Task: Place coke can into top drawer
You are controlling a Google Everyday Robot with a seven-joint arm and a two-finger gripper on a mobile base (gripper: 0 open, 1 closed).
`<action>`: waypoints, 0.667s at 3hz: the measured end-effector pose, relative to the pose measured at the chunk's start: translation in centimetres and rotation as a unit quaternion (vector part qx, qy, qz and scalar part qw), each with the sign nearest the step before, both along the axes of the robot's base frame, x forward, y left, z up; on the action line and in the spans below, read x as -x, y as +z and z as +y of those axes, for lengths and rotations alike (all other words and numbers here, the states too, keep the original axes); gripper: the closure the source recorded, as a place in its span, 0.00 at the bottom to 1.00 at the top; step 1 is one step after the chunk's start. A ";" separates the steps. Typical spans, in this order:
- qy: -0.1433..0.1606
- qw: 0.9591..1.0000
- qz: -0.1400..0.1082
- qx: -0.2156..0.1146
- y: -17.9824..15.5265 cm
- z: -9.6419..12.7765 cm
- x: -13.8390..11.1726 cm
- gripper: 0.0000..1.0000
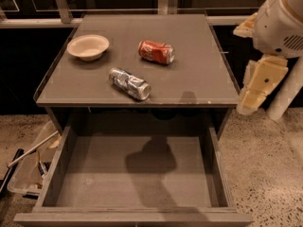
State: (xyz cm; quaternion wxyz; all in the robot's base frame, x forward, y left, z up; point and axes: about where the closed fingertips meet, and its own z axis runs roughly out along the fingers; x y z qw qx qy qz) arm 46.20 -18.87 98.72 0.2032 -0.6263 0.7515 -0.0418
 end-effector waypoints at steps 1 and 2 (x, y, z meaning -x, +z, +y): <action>0.040 0.998 -0.029 -0.030 0.5 2.7 -2.8 0.00; 0.063 0.995 -0.055 -0.059 0.4 4.3 -7.0 0.00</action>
Offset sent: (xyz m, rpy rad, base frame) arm 0.1249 0.0582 -0.0009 0.1901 -0.1666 0.1750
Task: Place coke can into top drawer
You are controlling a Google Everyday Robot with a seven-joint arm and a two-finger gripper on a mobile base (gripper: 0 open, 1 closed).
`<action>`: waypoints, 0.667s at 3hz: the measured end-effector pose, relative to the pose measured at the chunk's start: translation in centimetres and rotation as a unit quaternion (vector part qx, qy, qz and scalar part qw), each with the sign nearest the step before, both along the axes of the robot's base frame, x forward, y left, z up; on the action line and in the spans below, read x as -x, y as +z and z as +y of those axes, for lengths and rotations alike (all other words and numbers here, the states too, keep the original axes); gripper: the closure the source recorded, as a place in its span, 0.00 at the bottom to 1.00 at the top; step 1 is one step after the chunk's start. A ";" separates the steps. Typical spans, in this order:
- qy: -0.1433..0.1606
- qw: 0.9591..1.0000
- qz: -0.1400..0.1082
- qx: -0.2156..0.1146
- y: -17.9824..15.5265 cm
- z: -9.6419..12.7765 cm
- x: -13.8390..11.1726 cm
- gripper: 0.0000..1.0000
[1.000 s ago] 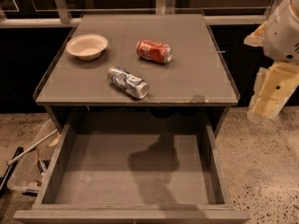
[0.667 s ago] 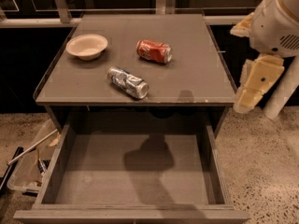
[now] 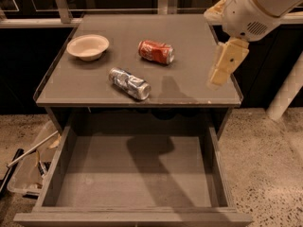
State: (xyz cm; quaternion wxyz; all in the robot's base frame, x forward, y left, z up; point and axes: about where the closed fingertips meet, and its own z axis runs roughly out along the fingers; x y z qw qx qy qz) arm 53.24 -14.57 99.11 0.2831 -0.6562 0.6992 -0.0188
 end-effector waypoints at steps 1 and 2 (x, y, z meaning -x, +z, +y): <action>0.005 0.999 -0.008 -0.042 -0.5 0.5 -5.8 0.00; 0.005 0.999 -0.008 -0.042 -0.5 0.5 -5.8 0.00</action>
Offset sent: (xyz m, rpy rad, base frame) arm 0.0458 0.0052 -0.0066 0.0661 -0.0062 0.0120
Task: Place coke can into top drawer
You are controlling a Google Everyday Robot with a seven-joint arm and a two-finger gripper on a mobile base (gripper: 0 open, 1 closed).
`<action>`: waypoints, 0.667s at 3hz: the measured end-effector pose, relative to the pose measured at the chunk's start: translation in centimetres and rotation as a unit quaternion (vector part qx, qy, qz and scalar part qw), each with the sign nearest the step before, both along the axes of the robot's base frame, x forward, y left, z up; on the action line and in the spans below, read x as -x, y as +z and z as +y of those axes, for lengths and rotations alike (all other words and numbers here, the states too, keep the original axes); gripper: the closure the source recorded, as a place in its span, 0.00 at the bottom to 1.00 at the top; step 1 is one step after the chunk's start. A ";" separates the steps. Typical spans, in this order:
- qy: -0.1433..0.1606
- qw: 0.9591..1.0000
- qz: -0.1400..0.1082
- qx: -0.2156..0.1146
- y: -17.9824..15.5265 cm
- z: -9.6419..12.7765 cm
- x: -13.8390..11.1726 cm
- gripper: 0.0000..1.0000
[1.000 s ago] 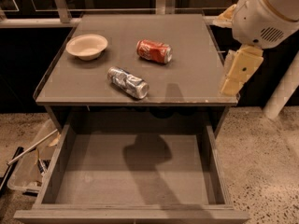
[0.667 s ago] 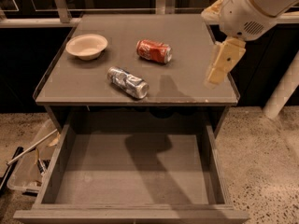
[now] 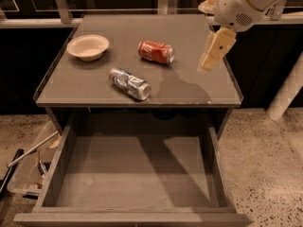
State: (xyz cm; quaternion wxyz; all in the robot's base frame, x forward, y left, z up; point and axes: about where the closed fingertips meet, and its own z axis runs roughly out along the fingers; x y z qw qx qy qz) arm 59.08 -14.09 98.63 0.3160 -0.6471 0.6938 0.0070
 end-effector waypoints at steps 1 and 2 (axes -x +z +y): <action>-0.004 1.000 0.001 -0.012 -0.5 0.2 -0.7 0.00; -0.008 0.999 -0.009 -0.047 -1.2 0.7 -3.3 0.00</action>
Offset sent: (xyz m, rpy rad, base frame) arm 0.0689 0.0078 -0.0193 0.1913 -0.0518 -0.0325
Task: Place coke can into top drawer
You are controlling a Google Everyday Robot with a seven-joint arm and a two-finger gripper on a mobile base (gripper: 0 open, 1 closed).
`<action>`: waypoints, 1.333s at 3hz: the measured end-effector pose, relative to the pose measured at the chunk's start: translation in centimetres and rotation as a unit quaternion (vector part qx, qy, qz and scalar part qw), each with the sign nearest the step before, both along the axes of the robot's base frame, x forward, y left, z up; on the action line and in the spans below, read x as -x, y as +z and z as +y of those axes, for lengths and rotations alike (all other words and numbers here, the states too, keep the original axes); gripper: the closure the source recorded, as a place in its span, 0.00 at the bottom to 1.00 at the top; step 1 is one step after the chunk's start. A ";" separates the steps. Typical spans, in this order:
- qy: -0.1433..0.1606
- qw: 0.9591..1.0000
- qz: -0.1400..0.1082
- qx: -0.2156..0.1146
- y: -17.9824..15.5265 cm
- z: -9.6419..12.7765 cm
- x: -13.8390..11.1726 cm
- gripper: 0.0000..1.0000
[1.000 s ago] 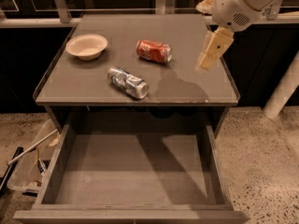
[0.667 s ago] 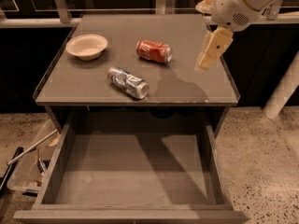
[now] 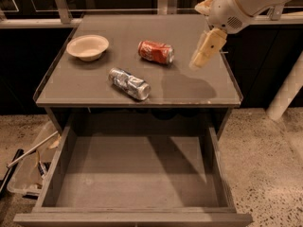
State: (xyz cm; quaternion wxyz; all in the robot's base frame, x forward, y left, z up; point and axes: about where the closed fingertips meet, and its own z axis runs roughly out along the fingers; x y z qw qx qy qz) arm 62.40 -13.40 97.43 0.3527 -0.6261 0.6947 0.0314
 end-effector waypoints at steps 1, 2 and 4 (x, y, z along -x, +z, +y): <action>-0.005 0.998 0.008 -0.054 -1.6 0.6 -3.7 0.00; -0.010 0.995 0.023 -0.092 -3.8 1.1 -7.3 0.00; -0.004 0.989 0.062 -0.138 -7.3 3.5 -11.0 0.00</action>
Offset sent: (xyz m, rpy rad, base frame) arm 0.1176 0.0100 -0.0587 0.2770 0.0769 -0.0417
